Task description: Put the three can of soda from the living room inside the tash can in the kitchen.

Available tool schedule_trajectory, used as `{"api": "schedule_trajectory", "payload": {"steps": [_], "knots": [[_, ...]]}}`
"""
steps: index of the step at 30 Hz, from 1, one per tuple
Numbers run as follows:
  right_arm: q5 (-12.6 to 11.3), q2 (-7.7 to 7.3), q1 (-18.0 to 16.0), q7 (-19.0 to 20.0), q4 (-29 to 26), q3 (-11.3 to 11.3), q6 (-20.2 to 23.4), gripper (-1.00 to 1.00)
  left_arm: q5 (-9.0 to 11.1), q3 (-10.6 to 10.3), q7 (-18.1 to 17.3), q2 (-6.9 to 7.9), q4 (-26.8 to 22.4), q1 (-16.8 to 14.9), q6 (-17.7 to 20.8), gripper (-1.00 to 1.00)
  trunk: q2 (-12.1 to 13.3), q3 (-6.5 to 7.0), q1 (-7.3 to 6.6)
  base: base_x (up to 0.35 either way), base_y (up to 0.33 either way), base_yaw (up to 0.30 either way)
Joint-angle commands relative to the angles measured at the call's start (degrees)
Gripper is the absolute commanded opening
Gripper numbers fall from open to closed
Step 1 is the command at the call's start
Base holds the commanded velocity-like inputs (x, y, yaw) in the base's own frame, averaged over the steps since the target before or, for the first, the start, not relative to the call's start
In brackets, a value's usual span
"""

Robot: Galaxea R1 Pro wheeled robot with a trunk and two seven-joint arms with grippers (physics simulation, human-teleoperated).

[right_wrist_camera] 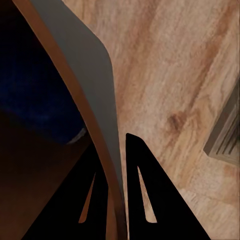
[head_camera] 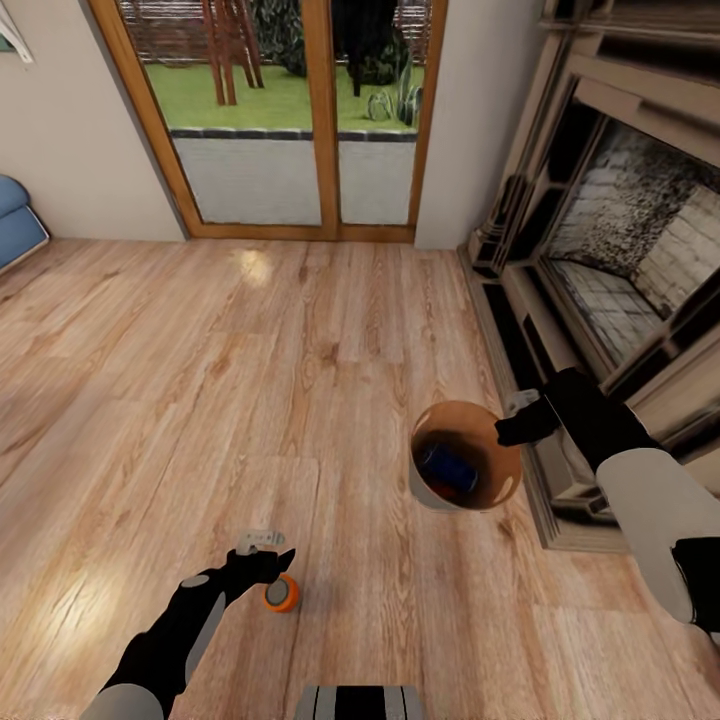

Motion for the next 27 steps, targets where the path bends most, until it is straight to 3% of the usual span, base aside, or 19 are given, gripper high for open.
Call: {"api": "schedule_trajectory", "payload": {"steps": [1,12,27], "knots": [[-0.82,-0.01,-0.43,0.23,-0.20,-0.01,0.15,-1.00,0.00,0.00,0.01,-0.01,-0.12,0.01,0.00,1.00,-0.01,-0.08,-0.01,0.000,0.000,0.000],[4.09,0.02,-2.93,0.44,2.29,0.67,0.15,-1.00,0.00,0.01,-0.05,0.01,-0.50,0.12,0.08,1.00,-0.01,-0.39,-0.01,0.000,0.000,0.000],[4.65,0.60,-3.07,0.47,2.61,0.60,0.15,-1.00,-0.17,-0.15,-0.01,-0.05,-0.37,0.13,0.17,1.00,-5.22,-3.00,2.85,0.000,0.000,0.000]]}}
